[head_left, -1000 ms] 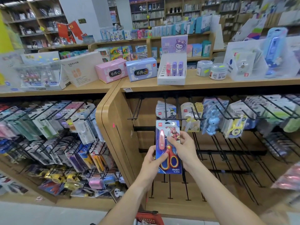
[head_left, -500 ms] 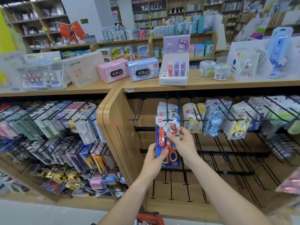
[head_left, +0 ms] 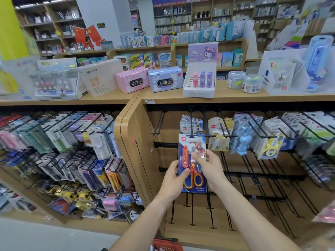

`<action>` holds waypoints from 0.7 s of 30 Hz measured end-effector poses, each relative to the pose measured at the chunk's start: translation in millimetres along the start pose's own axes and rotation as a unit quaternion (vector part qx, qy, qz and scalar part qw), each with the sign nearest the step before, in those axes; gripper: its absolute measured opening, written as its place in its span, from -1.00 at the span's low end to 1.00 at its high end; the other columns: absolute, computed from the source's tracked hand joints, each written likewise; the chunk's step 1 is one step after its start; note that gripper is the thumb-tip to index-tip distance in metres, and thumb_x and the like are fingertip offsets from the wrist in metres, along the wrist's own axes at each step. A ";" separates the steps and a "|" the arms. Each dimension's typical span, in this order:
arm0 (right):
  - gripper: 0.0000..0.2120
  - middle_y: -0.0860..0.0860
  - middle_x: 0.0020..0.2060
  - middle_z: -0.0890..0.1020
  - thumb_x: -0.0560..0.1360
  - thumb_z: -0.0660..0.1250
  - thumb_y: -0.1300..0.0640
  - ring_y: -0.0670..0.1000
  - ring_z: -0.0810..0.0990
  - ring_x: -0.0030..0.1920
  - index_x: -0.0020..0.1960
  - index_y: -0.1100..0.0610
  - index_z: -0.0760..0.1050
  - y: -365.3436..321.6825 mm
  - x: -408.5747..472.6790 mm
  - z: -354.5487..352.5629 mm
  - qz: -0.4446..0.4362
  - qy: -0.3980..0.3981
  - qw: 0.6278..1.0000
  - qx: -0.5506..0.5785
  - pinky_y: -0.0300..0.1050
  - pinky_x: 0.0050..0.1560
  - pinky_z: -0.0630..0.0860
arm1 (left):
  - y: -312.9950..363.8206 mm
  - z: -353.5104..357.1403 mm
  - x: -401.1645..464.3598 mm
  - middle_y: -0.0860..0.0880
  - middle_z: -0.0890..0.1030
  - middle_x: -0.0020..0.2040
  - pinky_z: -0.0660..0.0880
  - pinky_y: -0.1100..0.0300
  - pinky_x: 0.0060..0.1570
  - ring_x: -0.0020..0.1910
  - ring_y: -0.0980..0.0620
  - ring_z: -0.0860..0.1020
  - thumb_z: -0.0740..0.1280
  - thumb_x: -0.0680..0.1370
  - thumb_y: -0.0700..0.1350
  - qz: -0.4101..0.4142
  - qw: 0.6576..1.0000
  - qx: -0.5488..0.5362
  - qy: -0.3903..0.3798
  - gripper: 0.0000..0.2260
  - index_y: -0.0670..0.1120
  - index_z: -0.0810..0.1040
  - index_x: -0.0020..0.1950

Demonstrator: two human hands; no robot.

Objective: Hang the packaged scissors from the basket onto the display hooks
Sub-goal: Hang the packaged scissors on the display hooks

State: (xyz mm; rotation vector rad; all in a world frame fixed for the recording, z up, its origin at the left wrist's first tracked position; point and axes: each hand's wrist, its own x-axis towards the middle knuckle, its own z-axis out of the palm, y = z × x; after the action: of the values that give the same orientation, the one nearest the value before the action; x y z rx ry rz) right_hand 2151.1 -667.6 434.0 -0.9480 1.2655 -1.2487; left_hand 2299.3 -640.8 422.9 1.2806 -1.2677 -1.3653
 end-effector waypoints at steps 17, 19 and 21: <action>-0.31 0.09 0.02 0.68 0.48 0.57 0.04 -0.03 0.65 -0.17 0.48 0.27 0.39 -23.8 73.1 -2.9 0.114 0.079 0.990 0.013 -0.11 -0.26 0.54 | 7.8 -15.8 -8.0 0.08 0.35 0.58 0.33 0.21 0.39 0.48 0.19 0.33 0.32 0.70 0.00 0.051 0.979 0.192 0.048 -0.47 0.13 0.25 0.65; -0.48 0.10 0.10 0.66 0.52 0.54 0.08 -0.08 0.60 -0.19 0.38 0.24 0.47 -23.4 70.1 -4.0 0.098 0.088 0.991 0.001 -0.17 -0.27 0.49 | 6.0 -22.2 -12.5 0.13 0.33 0.58 0.28 0.25 0.37 0.47 0.23 0.29 0.30 0.71 -0.02 0.060 0.974 0.214 0.042 -0.49 0.14 0.26 0.65; -0.49 0.12 0.25 0.64 0.51 0.55 0.07 -0.05 0.62 -0.04 0.37 0.24 0.51 -18.2 65.3 -8.9 0.065 0.123 0.990 -0.036 -0.18 -0.10 0.52 | 1.0 -29.6 -18.8 0.13 0.33 0.56 0.25 0.25 0.41 0.48 0.23 0.27 0.29 0.72 -0.02 0.061 0.968 0.240 0.041 -0.50 0.12 0.27 0.66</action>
State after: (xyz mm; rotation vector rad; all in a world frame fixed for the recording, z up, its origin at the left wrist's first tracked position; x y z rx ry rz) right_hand 2132.5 -733.0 441.0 -0.7661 1.5486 -1.2519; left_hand 2330.7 -625.9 427.5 1.5320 -1.6526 -0.9357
